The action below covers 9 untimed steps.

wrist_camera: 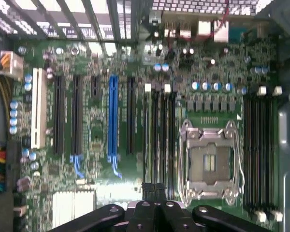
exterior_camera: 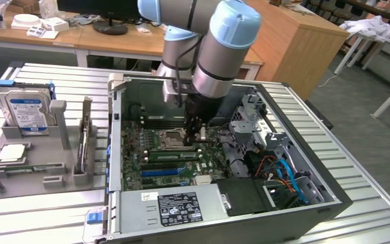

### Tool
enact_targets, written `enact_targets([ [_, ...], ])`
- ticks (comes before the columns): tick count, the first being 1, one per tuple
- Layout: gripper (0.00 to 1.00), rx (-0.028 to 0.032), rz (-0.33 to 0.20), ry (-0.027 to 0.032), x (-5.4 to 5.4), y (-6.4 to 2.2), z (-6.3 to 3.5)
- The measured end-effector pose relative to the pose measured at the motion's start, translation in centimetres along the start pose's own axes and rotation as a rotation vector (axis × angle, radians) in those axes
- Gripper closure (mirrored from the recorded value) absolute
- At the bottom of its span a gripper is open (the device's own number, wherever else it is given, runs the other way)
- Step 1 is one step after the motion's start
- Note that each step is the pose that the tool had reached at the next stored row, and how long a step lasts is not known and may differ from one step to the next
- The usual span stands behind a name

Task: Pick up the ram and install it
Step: 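Press down the ram until it locks into place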

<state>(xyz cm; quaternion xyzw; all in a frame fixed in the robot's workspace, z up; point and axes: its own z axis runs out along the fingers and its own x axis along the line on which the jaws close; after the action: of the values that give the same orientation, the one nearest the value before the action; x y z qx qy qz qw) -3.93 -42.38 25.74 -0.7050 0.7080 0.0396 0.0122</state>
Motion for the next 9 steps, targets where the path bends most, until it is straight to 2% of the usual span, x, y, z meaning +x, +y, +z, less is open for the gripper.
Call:
enact_targets([
  [9,0.89,0.0083,-0.001,-0.0001,0.0,2.71,0.11],
])
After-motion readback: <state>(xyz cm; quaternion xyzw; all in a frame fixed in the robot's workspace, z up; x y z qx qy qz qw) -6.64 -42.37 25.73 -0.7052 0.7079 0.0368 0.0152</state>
